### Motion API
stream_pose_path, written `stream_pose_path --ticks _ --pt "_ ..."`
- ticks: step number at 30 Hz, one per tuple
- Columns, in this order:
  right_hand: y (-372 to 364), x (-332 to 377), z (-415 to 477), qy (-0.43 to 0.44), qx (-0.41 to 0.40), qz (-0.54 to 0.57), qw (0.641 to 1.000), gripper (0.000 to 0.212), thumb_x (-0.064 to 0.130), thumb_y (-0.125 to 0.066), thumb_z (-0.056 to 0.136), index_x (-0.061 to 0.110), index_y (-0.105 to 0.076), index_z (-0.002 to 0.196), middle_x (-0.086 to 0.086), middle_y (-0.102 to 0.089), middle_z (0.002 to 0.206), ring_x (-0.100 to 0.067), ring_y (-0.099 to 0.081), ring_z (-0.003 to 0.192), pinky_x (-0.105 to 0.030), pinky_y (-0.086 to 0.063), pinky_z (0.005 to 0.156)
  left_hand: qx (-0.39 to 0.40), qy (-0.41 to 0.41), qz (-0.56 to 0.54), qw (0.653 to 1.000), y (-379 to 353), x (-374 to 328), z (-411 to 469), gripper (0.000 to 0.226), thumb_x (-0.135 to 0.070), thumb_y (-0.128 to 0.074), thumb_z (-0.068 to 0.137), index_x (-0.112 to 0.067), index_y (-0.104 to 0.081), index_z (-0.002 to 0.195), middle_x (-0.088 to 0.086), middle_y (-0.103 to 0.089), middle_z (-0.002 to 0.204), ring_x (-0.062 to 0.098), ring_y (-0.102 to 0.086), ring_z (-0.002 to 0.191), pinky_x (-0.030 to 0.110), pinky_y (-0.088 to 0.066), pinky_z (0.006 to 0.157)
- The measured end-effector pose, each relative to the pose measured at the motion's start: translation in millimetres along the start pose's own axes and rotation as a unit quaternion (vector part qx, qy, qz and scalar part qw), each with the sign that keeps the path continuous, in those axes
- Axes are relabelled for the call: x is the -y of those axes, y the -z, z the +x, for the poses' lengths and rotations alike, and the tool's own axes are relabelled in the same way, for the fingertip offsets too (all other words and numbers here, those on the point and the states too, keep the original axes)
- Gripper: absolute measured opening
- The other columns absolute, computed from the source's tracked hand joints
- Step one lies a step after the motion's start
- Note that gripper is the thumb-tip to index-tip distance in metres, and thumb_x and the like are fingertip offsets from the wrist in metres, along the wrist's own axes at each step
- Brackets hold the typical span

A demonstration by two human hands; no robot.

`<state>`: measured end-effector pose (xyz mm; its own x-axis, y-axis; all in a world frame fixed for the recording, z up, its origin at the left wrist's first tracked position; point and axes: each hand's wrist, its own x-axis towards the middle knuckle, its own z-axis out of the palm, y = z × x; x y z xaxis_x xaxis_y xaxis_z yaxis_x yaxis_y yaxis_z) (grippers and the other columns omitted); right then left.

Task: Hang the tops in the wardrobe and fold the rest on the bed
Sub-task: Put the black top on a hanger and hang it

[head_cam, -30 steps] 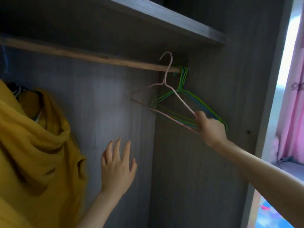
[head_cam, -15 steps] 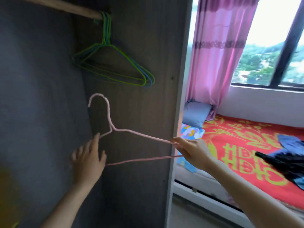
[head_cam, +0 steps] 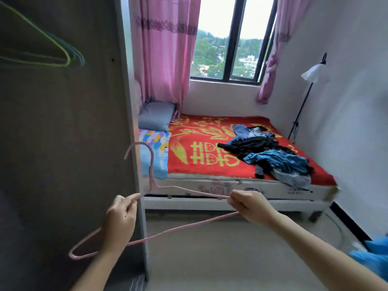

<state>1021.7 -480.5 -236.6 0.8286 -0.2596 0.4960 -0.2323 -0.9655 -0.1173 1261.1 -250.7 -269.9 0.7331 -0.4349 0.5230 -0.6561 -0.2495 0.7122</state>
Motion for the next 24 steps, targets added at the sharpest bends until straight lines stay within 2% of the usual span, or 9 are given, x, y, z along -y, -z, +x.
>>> stream_pose_path --ticks 2,4,6,8,11,14,18,22,24 --pt "12 -11 -28 -0.049 0.033 0.0 0.998 0.03 0.042 -0.037 0.087 0.019 -0.042 0.07 -0.001 -0.059 0.058 -0.024 -0.054 0.052 -0.021 -0.026 0.048 0.029 -0.027 -0.003 0.999 -15 -15 -9 0.024 0.011 -0.062 0.081 -0.004 -0.073 0.095 -0.007 -0.043 0.063 0.014 -0.047 0.055 0.013 -0.035 0.056" --pt "17 -24 -49 -0.1 0.078 0.017 0.992 0.047 0.052 -0.029 0.084 0.01 -0.047 0.07 -0.008 -0.061 0.066 -0.03 -0.057 0.062 -0.025 -0.028 0.054 0.048 -0.02 -0.018 0.999 -28 -31 -17 0.025 0.011 -0.063 0.079 -0.006 -0.074 0.094 -0.001 -0.049 0.065 0.019 -0.051 0.058 0.019 -0.037 0.055" --pt "23 -39 -64 -0.156 0.13 0.006 0.979 0.046 0.05 -0.034 0.09 0.01 -0.05 0.075 -0.008 -0.058 0.072 -0.029 -0.056 0.071 -0.029 -0.029 0.058 0.072 0.004 -0.079 0.994 -41 -49 -25 0.025 0.012 -0.063 0.079 -0.01 -0.073 0.088 0.0 -0.058 0.071 0.014 -0.055 0.067 0.012 -0.039 0.059" --pt "31 -57 -78 -0.202 0.168 -0.002 0.965 0.034 0.039 -0.042 0.097 0.011 -0.049 0.078 -0.002 -0.052 0.071 -0.024 -0.051 0.071 -0.031 -0.031 0.061 0.115 0.031 -0.142 0.983 -57 -68 -34 0.035 0.012 -0.063 0.079 -0.023 -0.068 0.081 0.0 -0.063 0.077 0.007 -0.057 0.074 0.006 -0.039 0.062" --pt "45 -82 -99 -0.23 0.185 0.017 0.955 0.034 0.035 -0.046 0.096 0.017 -0.043 0.069 0.004 -0.044 0.062 -0.021 -0.047 0.068 -0.032 -0.031 0.061 0.141 0.045 -0.186 0.971 -78 -93 -42 0.045 0.015 -0.064 0.077 -0.03 -0.065 0.074 0.004 -0.065 0.076 0.003 -0.059 0.066 0.005 -0.04 0.061" --pt "66 -112 -129 -0.267 0.192 0.027 0.944 0.036 0.036 -0.049 0.095 0.021 -0.038 0.065 0.011 -0.039 0.057 -0.018 -0.044 0.067 -0.031 -0.029 0.06 0.174 0.059 -0.221 0.958 -113 -126 -55 0.038 0.017 -0.062 0.077 -0.021 -0.067 0.076 0.001 -0.066 0.075 -0.006 -0.059 0.063 0.004 -0.041 0.061" --pt "85 -157 -177 -0.332 0.174 0.016 0.927 0.042 0.037 -0.051 0.093 0.028 -0.034 0.056 0.012 -0.04 0.055 -0.016 -0.044 0.067 -0.03 -0.03 0.057 0.195 0.098 -0.258 0.941 -175 -164 -79 0.038 0.018 -0.063 0.076 -0.019 -0.068 0.077 -0.009 -0.062 0.054 -0.001 -0.051 0.051 0.006 -0.036 0.051" --pt "88 -184 -212 -0.385 0.171 0.008 0.907 0.042 0.039 -0.051 0.093 0.028 -0.034 0.055 0.013 -0.038 0.054 -0.016 -0.045 0.069 -0.03 -0.03 0.059 0.213 0.125 -0.252 0.936 -223 -185 -94 0.031 0.018 -0.063 0.076 -0.013 -0.068 0.08 0.006 -0.054 0.06 0.0 -0.041 0.045 0.007 -0.029 0.044" --pt "87 -196 -222 -0.401 0.173 0.022 0.899 0.04 0.04 -0.05 0.093 0.029 -0.038 0.057 0.013 -0.039 0.055 -0.016 -0.046 0.069 -0.029 -0.033 0.06 0.224 0.137 -0.245 0.933 -241 -188 -92 0.028 0.015 -0.065 0.076 -0.013 -0.069 0.078 0.007 -0.053 0.061 0.001 -0.041 0.045 0.007 -0.028 0.044"
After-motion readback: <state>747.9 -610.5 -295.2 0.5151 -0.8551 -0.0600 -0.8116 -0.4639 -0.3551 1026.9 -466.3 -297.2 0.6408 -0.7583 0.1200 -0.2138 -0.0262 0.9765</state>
